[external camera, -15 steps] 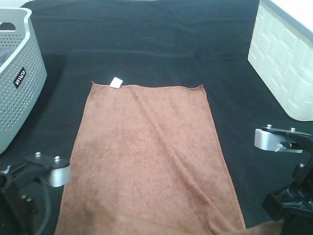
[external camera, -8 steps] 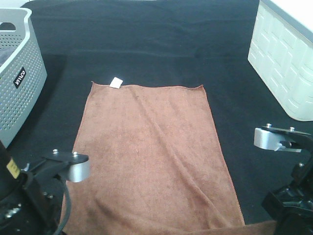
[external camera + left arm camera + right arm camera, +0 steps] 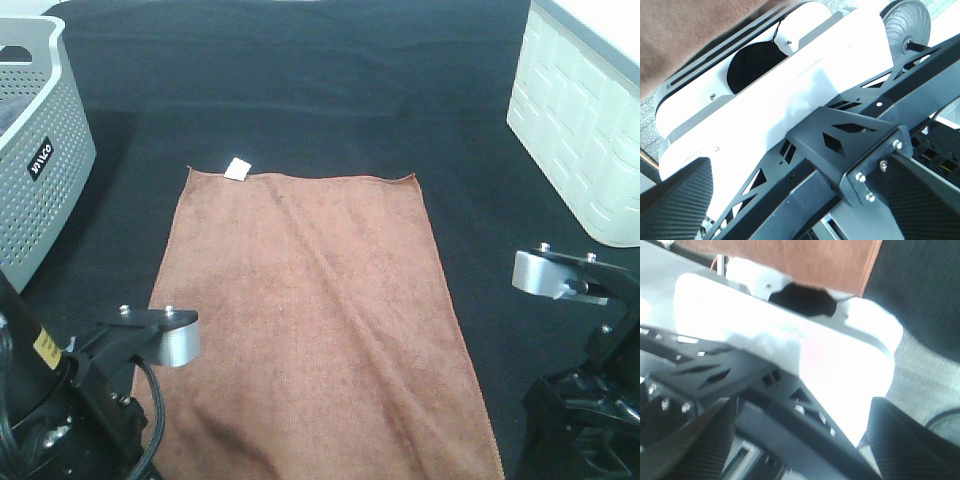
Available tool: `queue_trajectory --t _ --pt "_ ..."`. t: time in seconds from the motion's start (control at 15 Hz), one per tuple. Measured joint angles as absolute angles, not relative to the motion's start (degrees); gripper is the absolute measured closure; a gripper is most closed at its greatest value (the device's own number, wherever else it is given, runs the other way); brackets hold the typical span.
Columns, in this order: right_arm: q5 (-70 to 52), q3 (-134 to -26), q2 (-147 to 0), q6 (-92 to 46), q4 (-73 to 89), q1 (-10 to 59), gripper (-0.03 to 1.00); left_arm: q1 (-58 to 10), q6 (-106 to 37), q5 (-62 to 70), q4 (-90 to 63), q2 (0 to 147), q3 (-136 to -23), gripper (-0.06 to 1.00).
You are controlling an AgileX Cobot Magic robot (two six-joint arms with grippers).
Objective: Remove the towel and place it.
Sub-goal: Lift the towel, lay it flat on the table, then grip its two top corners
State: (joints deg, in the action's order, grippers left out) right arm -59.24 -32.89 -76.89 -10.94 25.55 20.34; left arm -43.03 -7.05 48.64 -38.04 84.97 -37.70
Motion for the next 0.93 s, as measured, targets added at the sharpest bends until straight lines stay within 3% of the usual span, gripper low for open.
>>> queue_trajectory --t 0.27,0.67,0.93 --pt "-58.84 -41.25 -77.01 -8.31 20.17 20.34 0.28 -41.6 -9.22 49.45 -33.06 85.03 -46.98 0.08" --pt "-61.25 -59.36 -81.3 -1.78 5.33 20.34 0.27 -24.69 -9.74 51.39 -24.47 88.81 -59.99 0.08" --pt "-63.94 -74.2 -91.79 -1.32 -0.52 20.28 0.26 -17.48 -9.22 51.51 -19.14 95.17 -67.9 0.08"
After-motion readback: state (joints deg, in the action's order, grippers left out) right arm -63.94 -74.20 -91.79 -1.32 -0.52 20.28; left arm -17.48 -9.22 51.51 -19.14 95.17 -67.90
